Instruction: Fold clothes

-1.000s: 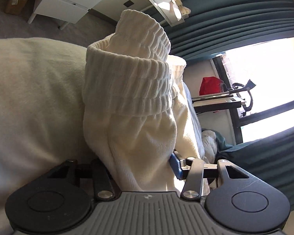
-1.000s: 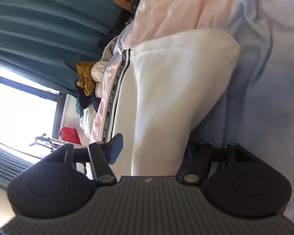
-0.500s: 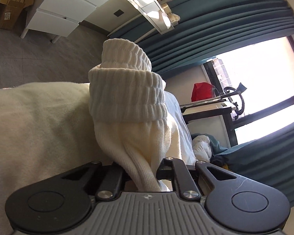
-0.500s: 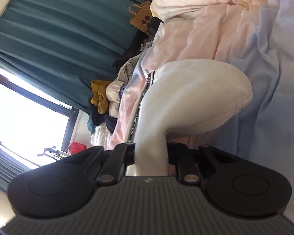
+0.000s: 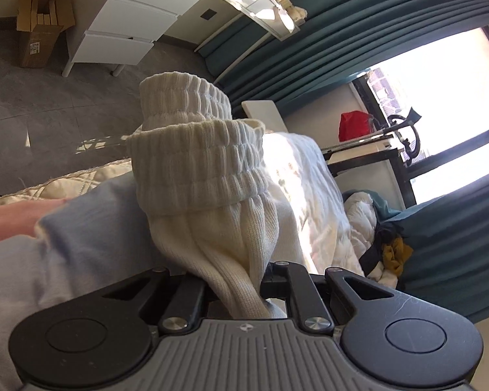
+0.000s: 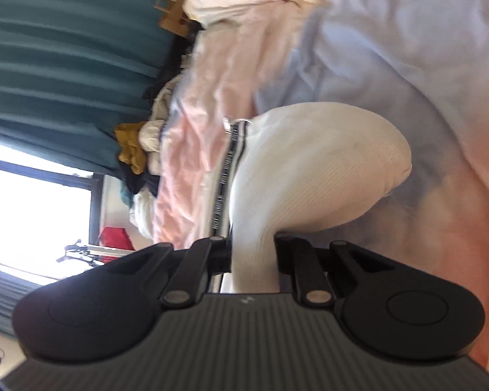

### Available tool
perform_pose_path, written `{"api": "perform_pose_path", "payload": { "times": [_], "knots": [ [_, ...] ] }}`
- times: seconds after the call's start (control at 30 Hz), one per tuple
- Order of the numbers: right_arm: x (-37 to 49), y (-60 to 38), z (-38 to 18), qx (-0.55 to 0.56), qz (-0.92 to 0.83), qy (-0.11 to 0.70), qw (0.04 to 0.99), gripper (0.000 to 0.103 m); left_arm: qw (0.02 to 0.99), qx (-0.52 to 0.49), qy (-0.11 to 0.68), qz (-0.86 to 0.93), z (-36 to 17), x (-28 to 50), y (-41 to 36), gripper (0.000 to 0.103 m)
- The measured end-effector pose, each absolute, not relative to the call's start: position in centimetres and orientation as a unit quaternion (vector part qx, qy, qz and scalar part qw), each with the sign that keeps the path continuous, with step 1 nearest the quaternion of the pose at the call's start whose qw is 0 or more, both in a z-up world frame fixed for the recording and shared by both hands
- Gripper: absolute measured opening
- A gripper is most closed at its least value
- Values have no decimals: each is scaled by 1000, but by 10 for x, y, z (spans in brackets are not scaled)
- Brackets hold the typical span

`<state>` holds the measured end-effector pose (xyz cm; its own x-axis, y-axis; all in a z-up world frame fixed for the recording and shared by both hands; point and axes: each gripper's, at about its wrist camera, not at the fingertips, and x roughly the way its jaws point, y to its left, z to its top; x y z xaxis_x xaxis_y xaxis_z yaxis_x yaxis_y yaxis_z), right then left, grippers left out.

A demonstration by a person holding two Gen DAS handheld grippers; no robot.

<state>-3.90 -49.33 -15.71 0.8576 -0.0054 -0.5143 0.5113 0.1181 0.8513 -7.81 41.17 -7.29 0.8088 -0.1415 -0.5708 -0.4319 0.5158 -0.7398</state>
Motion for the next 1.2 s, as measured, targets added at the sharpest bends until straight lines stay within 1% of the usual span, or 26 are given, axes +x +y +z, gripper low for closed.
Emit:
{"api": "perform_pose_path", "payload": {
  "times": [0.07, 0.17, 0.23, 0.3, 0.37, 0.43, 0.57, 0.6, 0.63, 0.67, 0.7, 0.73, 0.83, 0.97, 1.07, 1.2],
  "knots": [
    [-42, -496, -172, 658, -196, 221, 693, 14, 822, -475, 302, 87, -79, -80, 410, 13],
    [-38, -492, -167, 630, -199, 236, 713, 14, 831, -462, 300, 80, -82, -84, 404, 18],
    [-38, -489, -166, 620, -203, 239, 719, 16, 836, -450, 306, 78, -82, -85, 397, 27],
    [-42, -489, -171, 631, -207, 237, 709, 18, 840, -434, 318, 71, -79, -88, 390, 43],
    [-48, -490, -175, 647, -213, 233, 694, 25, 850, -398, 338, 63, -69, -90, 382, 45],
    [-54, -488, -174, 651, -217, 232, 690, 29, 861, -354, 360, 58, -53, -90, 371, 49],
    [-69, -480, -165, 640, -238, 240, 690, 47, 880, -276, 382, 55, -20, -98, 348, 65],
    [-72, -478, -162, 637, -244, 241, 690, 50, 884, -261, 383, 54, -12, -101, 340, 68],
    [-76, -476, -160, 634, -251, 243, 690, 56, 889, -246, 383, 52, -5, -104, 333, 68],
    [-78, -474, -157, 628, -258, 243, 693, 58, 893, -232, 382, 51, 3, -107, 325, 71],
    [-80, -472, -154, 621, -266, 242, 696, 58, 897, -217, 382, 49, 10, -110, 318, 76],
    [-82, -470, -151, 614, -274, 242, 700, 58, 903, -201, 378, 45, 18, -112, 309, 79],
    [-82, -467, -142, 583, -297, 238, 718, 58, 919, -156, 362, 22, 33, -115, 280, 80],
    [-75, -463, -132, 546, -306, 230, 745, 58, 922, -130, 364, -33, 35, -89, 228, 80],
    [-69, -457, -129, 522, -313, 229, 759, 58, 921, -104, 367, -81, 24, -55, 181, 80],
    [-66, -455, -130, 510, -324, 223, 765, 58, 907, -63, 384, -164, -1, 8, 96, 79]
  ]
}}
